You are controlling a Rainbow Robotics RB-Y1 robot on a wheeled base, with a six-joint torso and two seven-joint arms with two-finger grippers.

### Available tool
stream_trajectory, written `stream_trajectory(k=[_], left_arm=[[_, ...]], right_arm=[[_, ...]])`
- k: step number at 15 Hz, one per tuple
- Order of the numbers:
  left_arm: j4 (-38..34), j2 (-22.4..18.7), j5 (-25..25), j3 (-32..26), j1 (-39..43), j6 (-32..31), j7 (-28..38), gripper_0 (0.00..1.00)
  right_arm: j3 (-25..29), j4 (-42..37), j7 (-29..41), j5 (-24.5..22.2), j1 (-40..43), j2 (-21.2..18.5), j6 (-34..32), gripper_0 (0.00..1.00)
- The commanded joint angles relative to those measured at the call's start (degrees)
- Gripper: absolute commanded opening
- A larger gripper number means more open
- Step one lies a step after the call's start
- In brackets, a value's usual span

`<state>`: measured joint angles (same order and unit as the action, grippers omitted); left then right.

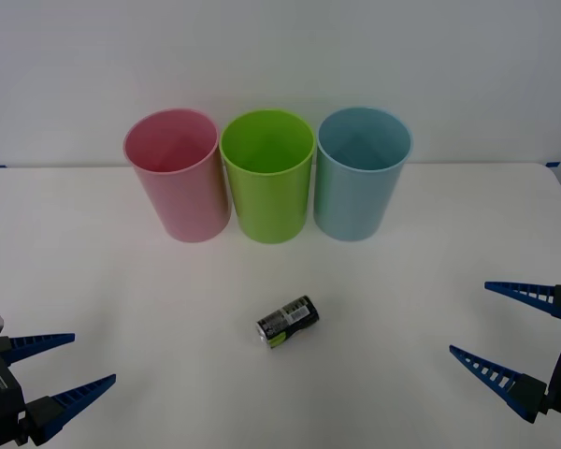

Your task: Put cans in the blue bin and PET bottles in the pink bin and trash in the green bin.

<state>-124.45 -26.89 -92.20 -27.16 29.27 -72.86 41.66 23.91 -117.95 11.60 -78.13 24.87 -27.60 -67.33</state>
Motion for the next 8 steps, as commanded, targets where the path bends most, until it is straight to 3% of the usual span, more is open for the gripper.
stream_trajectory(k=[1, 5, 8], left_arm=[[0.0, 0.0, 0.0, 0.0, 0.0, 0.0, 0.0, 1.0], [0.0, 0.0, 0.0, 0.0, 0.0, 0.0, 0.0, 1.0], [0.0, 0.0, 0.0, 0.0, 0.0, 0.0, 0.0, 1.0]], right_arm=[[0.0, 0.0, 0.0, 0.0, 0.0, 0.0, 0.0, 1.0], [0.44, 0.18, -0.7, -0.18, -2.02, 1.14, -0.17, 1.0], [0.09, -0.53, -1.32, -0.09, -4.92, -1.93, -0.26, 1.0]])
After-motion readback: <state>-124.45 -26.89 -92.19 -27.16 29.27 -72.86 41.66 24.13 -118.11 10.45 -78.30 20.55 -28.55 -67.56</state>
